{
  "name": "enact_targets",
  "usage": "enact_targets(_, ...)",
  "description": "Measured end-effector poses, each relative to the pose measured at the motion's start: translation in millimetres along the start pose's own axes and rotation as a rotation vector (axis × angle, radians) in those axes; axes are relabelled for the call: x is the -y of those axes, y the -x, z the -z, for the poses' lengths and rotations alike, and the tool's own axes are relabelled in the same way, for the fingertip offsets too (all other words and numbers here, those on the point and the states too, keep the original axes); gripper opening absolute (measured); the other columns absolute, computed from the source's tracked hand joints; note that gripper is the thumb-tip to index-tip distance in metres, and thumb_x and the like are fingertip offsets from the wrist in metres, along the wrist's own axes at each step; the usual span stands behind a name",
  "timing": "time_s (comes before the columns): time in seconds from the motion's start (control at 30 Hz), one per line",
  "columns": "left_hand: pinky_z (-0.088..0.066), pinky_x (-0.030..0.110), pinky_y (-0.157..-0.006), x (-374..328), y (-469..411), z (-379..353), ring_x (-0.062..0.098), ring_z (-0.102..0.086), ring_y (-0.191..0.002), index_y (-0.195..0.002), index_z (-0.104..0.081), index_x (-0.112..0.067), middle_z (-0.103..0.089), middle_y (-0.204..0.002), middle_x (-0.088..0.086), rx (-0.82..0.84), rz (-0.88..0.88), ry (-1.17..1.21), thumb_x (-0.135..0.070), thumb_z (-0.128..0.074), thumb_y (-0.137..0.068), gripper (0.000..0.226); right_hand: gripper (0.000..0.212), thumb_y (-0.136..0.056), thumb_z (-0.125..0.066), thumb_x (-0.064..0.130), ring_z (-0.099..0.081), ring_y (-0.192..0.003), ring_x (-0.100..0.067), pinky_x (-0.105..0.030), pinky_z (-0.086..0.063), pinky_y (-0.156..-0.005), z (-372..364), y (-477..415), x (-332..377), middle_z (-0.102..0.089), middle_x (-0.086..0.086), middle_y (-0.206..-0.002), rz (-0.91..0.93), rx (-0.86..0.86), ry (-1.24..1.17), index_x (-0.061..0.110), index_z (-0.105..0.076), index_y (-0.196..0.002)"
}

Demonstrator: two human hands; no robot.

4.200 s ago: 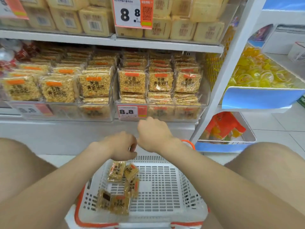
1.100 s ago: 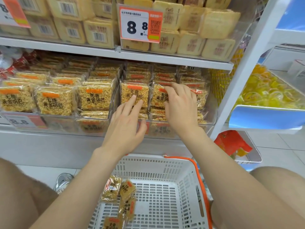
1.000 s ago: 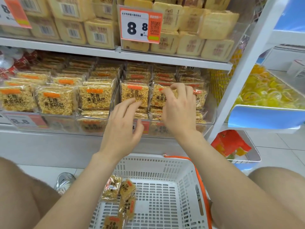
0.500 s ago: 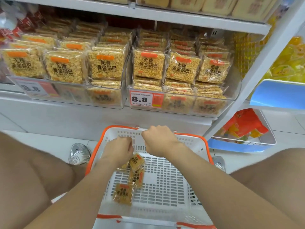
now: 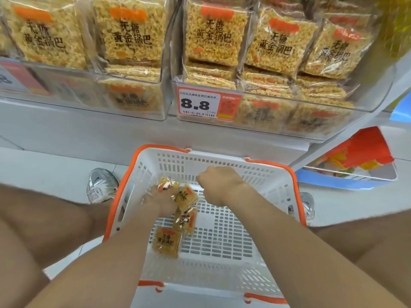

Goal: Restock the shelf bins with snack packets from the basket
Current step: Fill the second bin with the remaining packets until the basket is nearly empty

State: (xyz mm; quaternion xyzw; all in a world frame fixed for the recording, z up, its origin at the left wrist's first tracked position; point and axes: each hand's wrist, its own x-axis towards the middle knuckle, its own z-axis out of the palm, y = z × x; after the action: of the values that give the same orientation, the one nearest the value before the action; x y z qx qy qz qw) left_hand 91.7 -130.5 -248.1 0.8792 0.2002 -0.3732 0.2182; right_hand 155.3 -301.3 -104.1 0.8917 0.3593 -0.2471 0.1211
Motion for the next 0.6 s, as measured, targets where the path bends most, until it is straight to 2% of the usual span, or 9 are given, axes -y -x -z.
enact_targets(0.07,-0.018,0.059,-0.126,-2.4,-4.2,-7.8,0.049,-0.012,-0.153,-0.15,-0.046,-0.05,-0.005,-0.167,0.015,-0.042,0.01,-0.004,-0.019,-0.053,-0.097,0.061,0.026,-0.093,-0.051,0.003,-0.043,-0.062,-0.017,-0.035,-0.043,-0.065,-3.4,-3.1,-1.2,-0.041,-0.001,-0.08,0.001,0.024,-0.004,0.019,-0.038,-0.076)
enact_targets(0.13,-0.033,0.05,-0.121,-1.1,-8.3,-14.1,0.043,-0.034,-0.141,-0.144,-0.057,-0.036,-0.016,-0.153,0.011,-0.092,-0.019,0.037,-0.01,-0.056,-0.096,0.054,0.03,-0.093,-0.051,0.003,-0.042,-0.062,-0.017,-0.036,-0.041,-0.065,-5.6,-4.2,-3.0,-0.04,-0.001,-0.08,-0.005,0.041,-0.013,0.02,-0.035,-0.074)
enact_targets(0.23,-0.049,0.034,-0.104,2.0,-12.7,-17.3,0.03,-0.054,-0.117,-0.126,-0.069,-0.015,-0.03,-0.142,0.01,-0.154,-0.11,0.134,-0.001,-0.065,-0.094,0.035,0.014,-0.092,-0.05,0.003,-0.05,-0.068,-0.021,-0.035,-0.044,-0.065,-6.4,-5.6,-5.0,-0.047,-0.002,-0.085,-0.026,0.048,-0.024,0.016,-0.053,-0.09)
enact_targets(0.27,-0.052,0.034,-0.099,3.6,-11.4,-16.1,0.028,-0.056,-0.112,-0.113,-0.072,-0.016,-0.035,-0.14,0.009,-0.178,-0.122,0.156,0.005,-0.066,-0.09,0.032,0.015,-0.093,-0.05,0.004,-0.054,-0.073,-0.023,-0.035,-0.045,-0.066,-5.4,-4.9,-5.2,-0.049,-0.002,-0.088,-0.021,0.052,-0.034,0.016,-0.057,-0.098)
enact_targets(0.33,-0.055,0.034,-0.083,0.3,-2.6,-9.6,0.023,-0.058,-0.097,-0.092,-0.067,-0.026,-0.044,-0.13,0.01,-0.237,-0.143,0.237,0.017,-0.058,-0.085,0.044,0.02,-0.093,-0.049,0.004,-0.057,-0.081,-0.027,-0.037,-0.049,-0.069,-1.5,-2.5,-6.2,-0.052,-0.003,-0.092,-0.017,0.061,-0.046,0.016,-0.059,-0.107)
enact_targets(0.4,-0.045,0.024,-0.062,-6.6,11.8,1.5,0.017,-0.057,-0.08,-0.096,-0.055,-0.026,-0.059,-0.107,0.008,-0.281,-0.169,0.295,0.014,-0.052,-0.087,0.042,0.016,-0.093,-0.05,0.003,-0.056,-0.081,-0.028,-0.037,-0.049,-0.069,4.0,3.4,-6.1,-0.053,-0.003,-0.092,-0.035,0.061,-0.034,0.016,-0.055,-0.102)
enact_targets(0.47,-0.041,0.023,-0.05,-15.2,29.9,16.8,0.016,-0.059,-0.072,-0.111,-0.044,-0.02,-0.063,-0.09,0.005,-0.275,-0.197,0.423,0.01,-0.055,-0.09,0.038,0.014,-0.094,-0.053,0.003,-0.054,-0.081,-0.028,-0.037,-0.045,-0.068,9.8,10.0,-7.4,-0.051,-0.003,-0.093,-0.089,0.016,-0.012,0.016,-0.05,-0.099)
enact_targets(0.53,-0.049,0.029,-0.053,-22.9,43.5,32.0,0.023,-0.065,-0.073,-0.116,-0.045,-0.019,-0.067,-0.092,0.01,-0.241,-0.239,0.579,0.003,-0.064,-0.09,0.039,0.017,-0.094,-0.054,0.001,-0.051,-0.077,-0.028,-0.037,-0.043,-0.068,16.4,18.4,-9.6,-0.047,-0.005,-0.092,-0.148,-0.032,-0.016,0.016,-0.048,-0.099)
enact_targets(0.6,-0.053,0.033,-0.06,-31.5,59.5,48.8,0.026,-0.068,-0.077,-0.114,-0.056,-0.021,-0.07,-0.099,0.012,-0.185,-0.285,0.683,-0.002,-0.069,-0.09,0.033,0.021,-0.093,-0.055,0.0,-0.054,-0.077,-0.028,-0.037,-0.046,-0.069,22.8,27.9,-13.7,-0.054,-0.007,-0.099,-0.188,-0.044,-0.106,0.014,-0.055,-0.108)
